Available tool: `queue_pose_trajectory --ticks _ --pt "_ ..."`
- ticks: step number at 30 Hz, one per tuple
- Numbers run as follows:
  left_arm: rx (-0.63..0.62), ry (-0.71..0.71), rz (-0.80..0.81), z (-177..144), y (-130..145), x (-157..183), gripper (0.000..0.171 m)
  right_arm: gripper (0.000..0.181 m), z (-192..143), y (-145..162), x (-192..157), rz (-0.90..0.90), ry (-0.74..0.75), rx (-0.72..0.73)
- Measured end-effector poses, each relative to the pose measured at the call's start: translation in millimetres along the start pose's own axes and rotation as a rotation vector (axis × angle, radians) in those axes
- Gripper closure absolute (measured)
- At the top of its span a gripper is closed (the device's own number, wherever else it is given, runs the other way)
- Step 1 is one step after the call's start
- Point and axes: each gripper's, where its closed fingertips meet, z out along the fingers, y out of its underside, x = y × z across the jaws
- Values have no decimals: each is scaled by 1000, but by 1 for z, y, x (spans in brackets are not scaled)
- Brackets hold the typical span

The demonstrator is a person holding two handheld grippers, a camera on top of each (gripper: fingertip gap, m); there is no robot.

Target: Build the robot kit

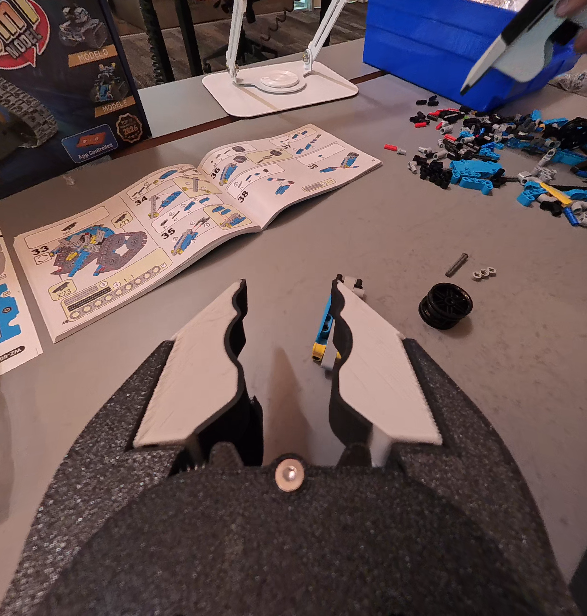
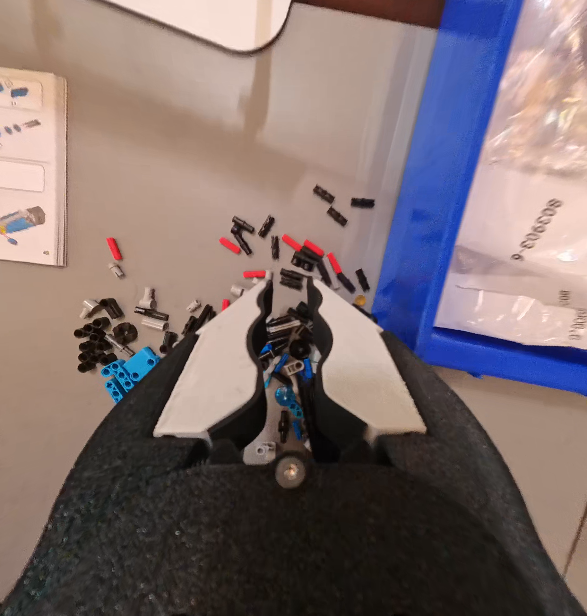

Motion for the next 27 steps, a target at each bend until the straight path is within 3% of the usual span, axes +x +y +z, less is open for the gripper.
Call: queue_pose_trajectory --ticks 14,27 --pt "-6 -8 -3 0 1 -1 121 164 2 29 18 52 37 -50" --pt "-12 -9 4 1 2 0 121 168 3 25 5 -6 -20 -23"
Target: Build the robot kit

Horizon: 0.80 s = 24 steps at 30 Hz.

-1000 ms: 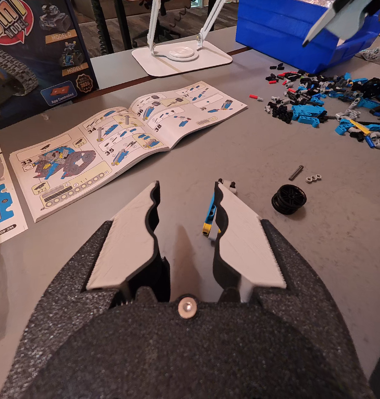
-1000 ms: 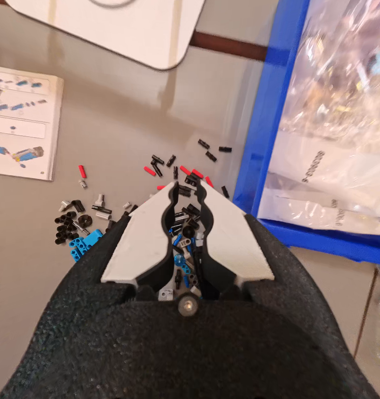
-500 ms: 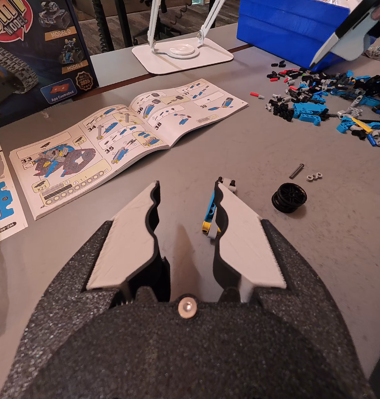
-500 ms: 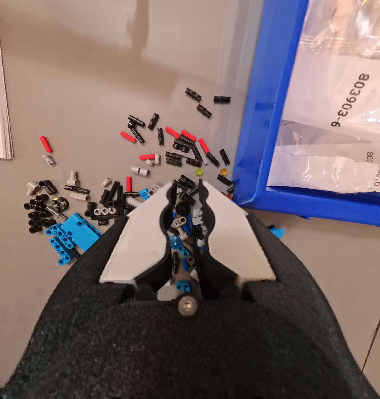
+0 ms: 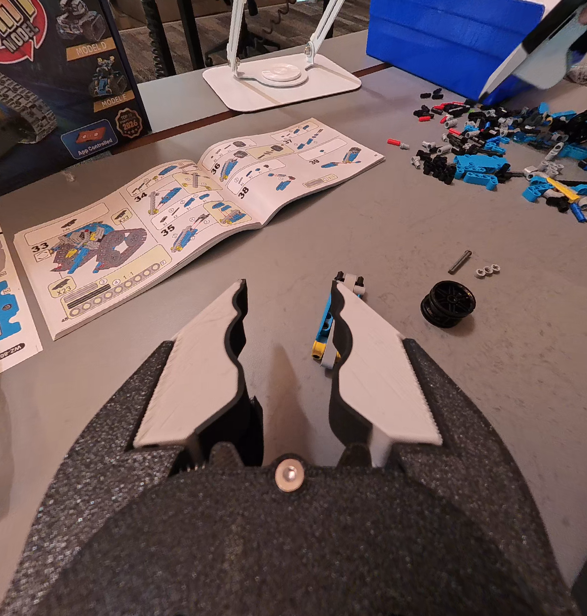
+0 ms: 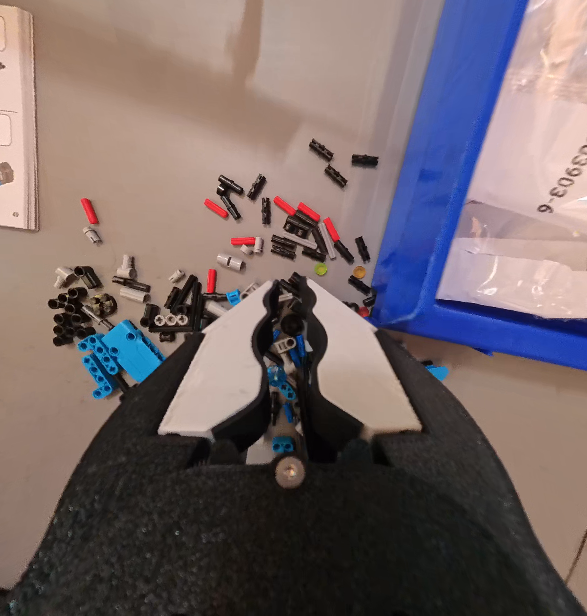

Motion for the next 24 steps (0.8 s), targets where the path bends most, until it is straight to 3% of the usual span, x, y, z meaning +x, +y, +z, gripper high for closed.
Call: queue_pose_trajectory --ticks 6,11,15,24 --pt "-1 1 -3 0 0 0 121 169 -33 -4 10 -92 -11 94" --pt "-1 2 -8 1 0 -1 121 168 -45 35 32 -273 60 -31" --pt "-8 2 -9 2 1 -1 121 168 -51 51 52 -248 84 -53" --pt "-17 -1 -8 3 2 -1 122 168 -22 40 65 -162 56 15"
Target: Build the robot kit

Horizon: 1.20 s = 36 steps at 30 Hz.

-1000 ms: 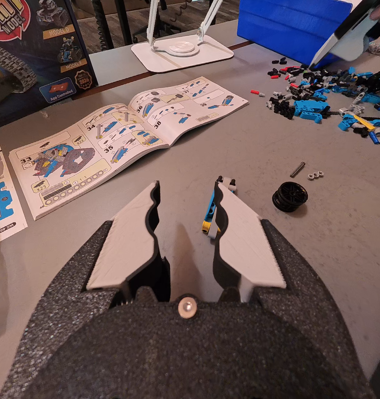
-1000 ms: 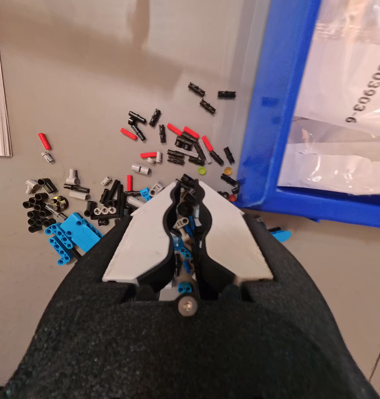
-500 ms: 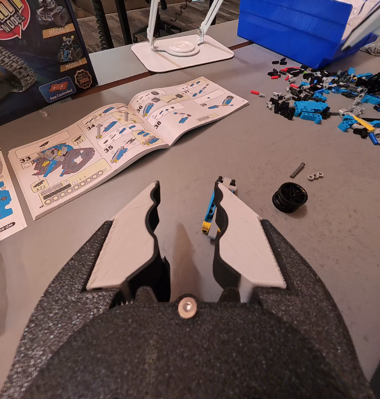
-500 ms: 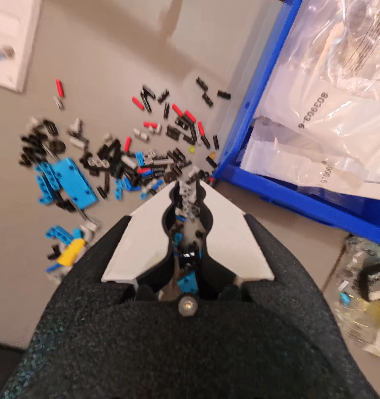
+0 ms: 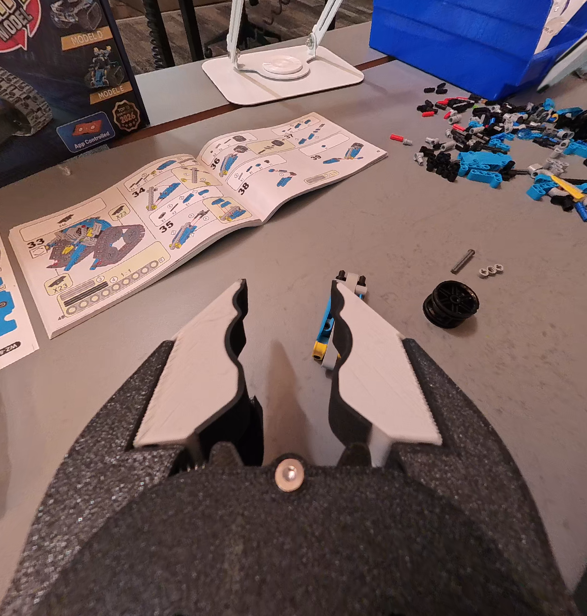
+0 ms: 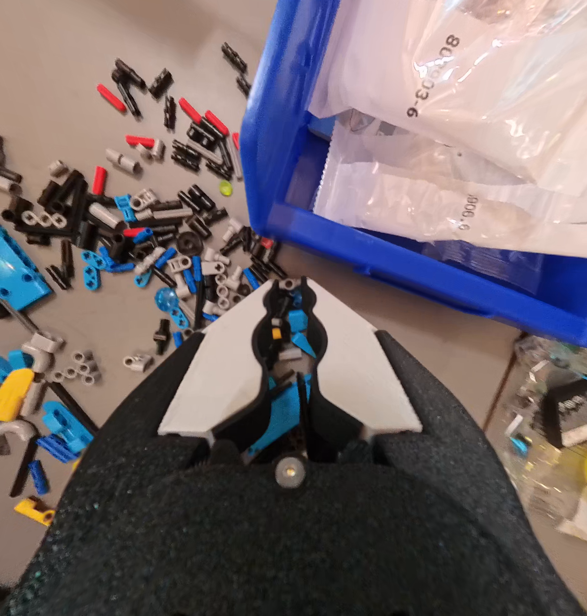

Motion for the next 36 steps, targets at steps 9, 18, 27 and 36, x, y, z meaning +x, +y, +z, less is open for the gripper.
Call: queue_pose_trajectory --ticks 9,18,27,36 --pt "1 -2 11 0 0 1 122 168 6 -3 -39 -72 -193 66" --pt "5 -6 12 -1 -1 0 122 170 12 -17 -43 -319 31 176" --pt "1 -1 21 1 -1 3 122 181 6 -31 -44 -558 310 254" --pt "5 10 7 1 -1 4 122 170 21 -24 -28 -424 300 215"
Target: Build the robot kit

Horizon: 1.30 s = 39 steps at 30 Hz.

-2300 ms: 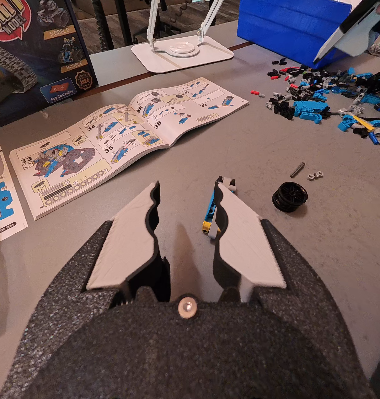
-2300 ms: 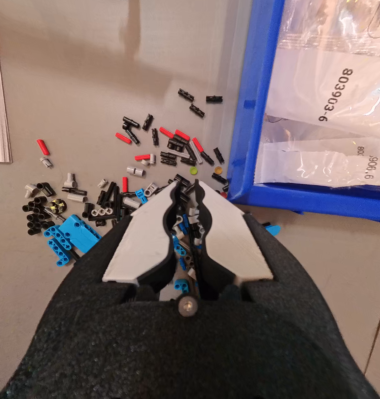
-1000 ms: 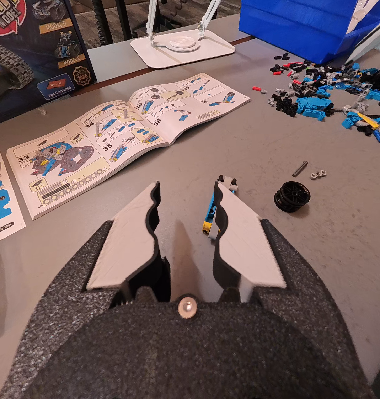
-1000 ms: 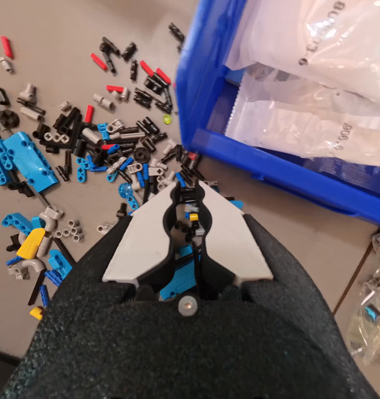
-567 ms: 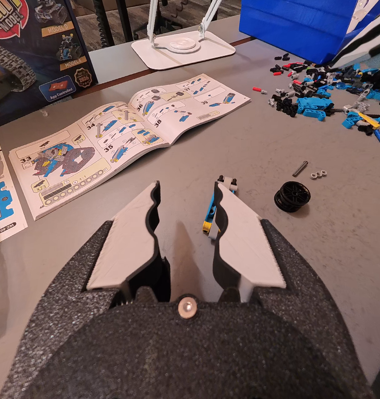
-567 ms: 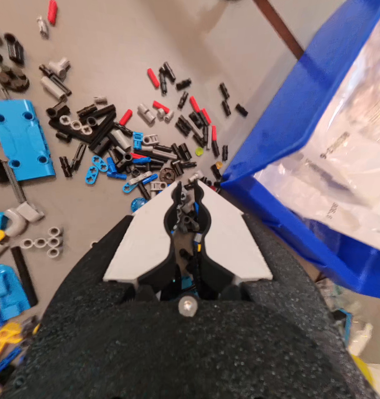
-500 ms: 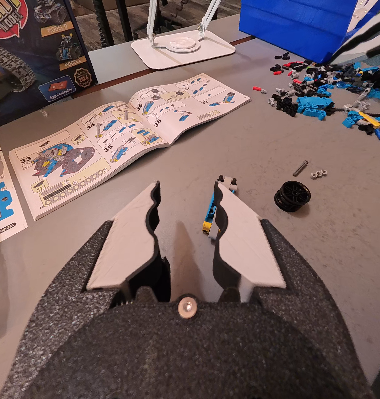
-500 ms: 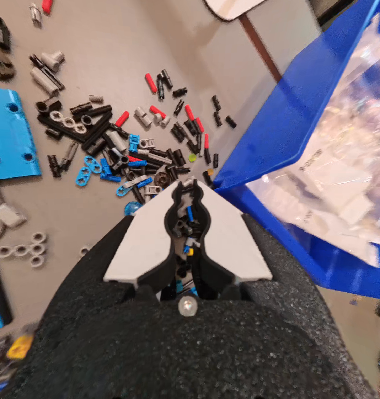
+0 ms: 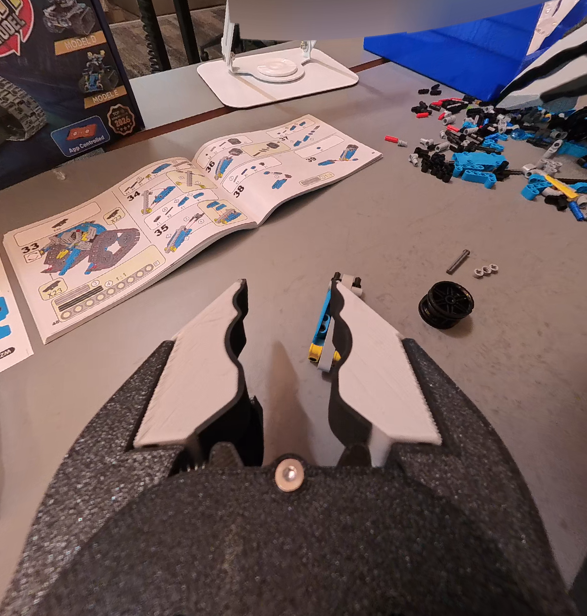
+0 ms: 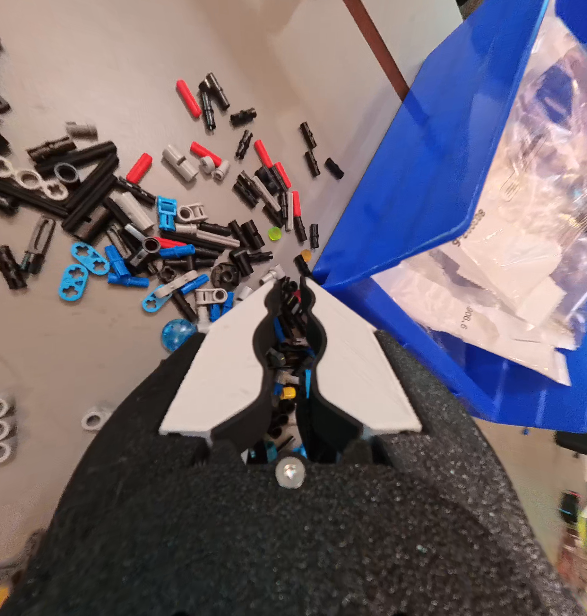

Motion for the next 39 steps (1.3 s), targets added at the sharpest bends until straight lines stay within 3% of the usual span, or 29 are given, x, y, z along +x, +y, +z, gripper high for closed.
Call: queue_pose_trajectory --ticks 7,17,23,26,30,35,39 --pt "11 21 -26 -1 -2 2 122 169 6 6 -2 220 -133 13" --pt "12 29 -39 -1 -2 2 122 177 5 6 -7 266 -113 29" --pt "12 29 -40 0 -2 2 122 177 -3 3 -14 167 -147 35" --pt "12 29 -48 0 -2 0 122 176 -26 -11 -10 139 -149 127" --pt "40 19 -68 1 -10 -4 122 168 -68 -21 1 263 -199 246" --pt "74 134 -118 0 -46 24 122 159 -110 3 7 381 -180 277" --pt "28 250 -53 8 -78 72 121 156 -137 30 19 501 -143 334"
